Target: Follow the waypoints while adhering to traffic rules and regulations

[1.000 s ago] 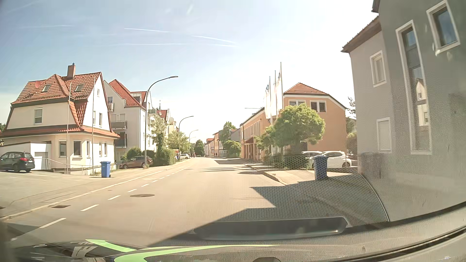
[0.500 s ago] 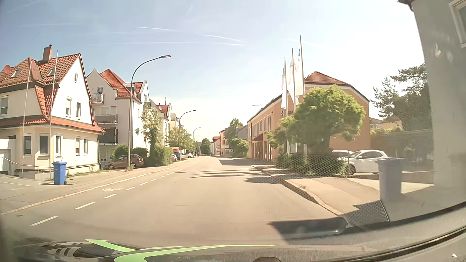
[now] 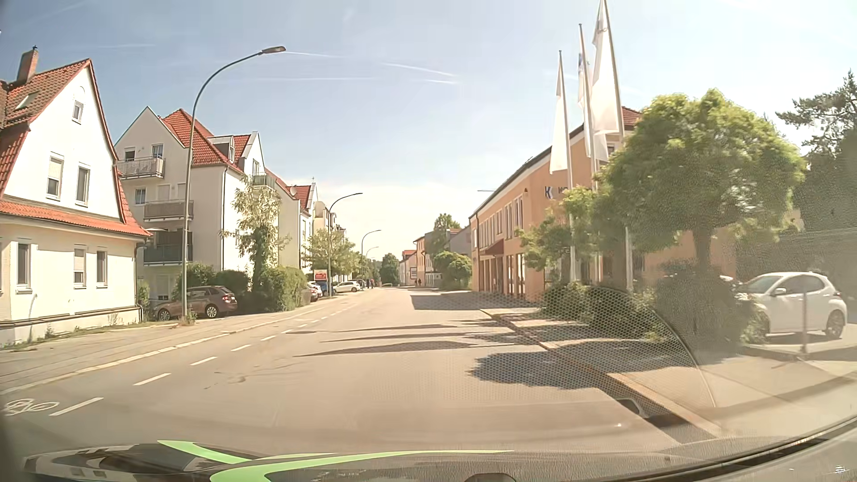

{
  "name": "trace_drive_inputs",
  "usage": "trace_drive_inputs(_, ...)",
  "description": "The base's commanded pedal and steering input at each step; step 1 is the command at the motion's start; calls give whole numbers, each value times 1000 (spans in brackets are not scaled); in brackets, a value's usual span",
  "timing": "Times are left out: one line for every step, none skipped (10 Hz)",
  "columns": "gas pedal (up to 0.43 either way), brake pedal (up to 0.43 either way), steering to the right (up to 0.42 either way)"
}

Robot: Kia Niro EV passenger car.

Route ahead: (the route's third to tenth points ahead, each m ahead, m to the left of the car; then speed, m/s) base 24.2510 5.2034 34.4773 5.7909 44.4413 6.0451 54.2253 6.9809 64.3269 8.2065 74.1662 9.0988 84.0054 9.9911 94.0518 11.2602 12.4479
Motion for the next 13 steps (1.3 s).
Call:
trace_drive_inputs(59,0,-18)
trace_drive_inputs(59,0,-18)
trace_drive_inputs(59,0,-17)
trace_drive_inputs(59,0,-17)
trace_drive_inputs(59,0,-16)
trace_drive_inputs(59,0,-16)
trace_drive_inputs(59,0,-16)
trace_drive_inputs(59,0,-15)
trace_drive_inputs(59,0,-13)
trace_drive_inputs(59,0,-12)
trace_drive_inputs(59,0,-10)
trace_drive_inputs(59,0,-10)
trace_drive_inputs(59,0,-10)
